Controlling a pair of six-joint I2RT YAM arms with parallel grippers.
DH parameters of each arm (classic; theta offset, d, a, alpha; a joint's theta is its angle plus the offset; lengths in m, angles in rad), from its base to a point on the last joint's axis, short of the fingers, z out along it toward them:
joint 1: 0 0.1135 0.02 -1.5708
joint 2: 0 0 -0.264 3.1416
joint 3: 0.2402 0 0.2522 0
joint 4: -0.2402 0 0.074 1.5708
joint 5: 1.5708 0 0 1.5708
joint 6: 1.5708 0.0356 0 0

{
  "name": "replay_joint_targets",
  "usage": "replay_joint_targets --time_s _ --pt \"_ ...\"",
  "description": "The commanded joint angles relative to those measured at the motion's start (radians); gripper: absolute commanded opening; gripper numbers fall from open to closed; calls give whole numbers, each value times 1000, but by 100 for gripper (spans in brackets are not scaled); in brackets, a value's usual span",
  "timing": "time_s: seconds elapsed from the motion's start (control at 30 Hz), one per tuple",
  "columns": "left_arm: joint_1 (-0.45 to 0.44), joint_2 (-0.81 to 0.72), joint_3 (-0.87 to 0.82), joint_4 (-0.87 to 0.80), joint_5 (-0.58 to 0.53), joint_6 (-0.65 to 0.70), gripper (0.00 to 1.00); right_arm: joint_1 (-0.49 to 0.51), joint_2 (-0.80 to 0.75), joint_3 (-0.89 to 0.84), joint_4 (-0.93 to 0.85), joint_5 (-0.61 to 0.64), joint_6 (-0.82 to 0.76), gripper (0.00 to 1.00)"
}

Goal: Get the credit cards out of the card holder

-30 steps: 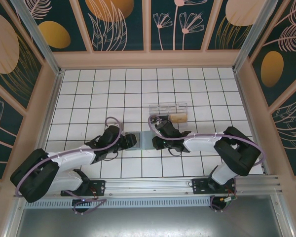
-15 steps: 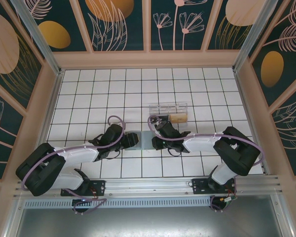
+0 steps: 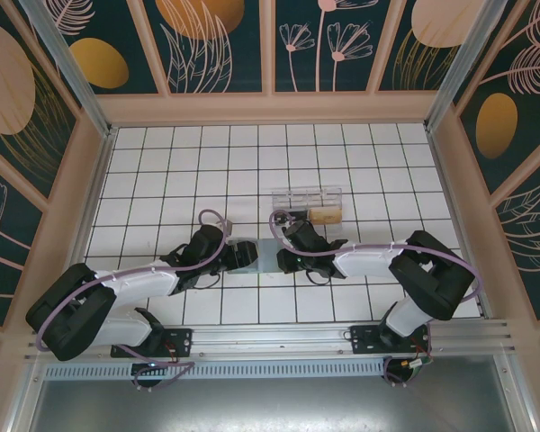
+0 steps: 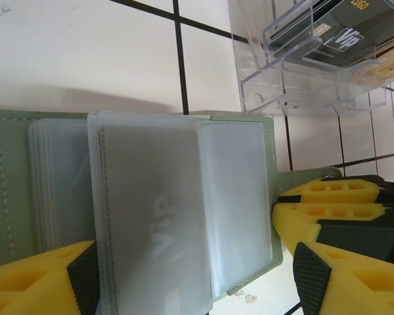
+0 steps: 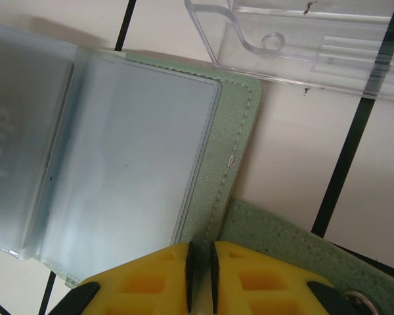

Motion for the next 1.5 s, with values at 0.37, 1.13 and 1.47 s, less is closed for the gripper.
replay_joint_targets --time_s 0.37,1.13,1.47 --pt "1 -46 50 -97 -70 55 76 15 33 18 0 -3 10 18" --pt "1 70 38 -9 16 42 77 20 35 25 -6 -1 11 18" --pt "0 19 40 -71 -39 45 79 21 38 26 -8 -1 11 18"
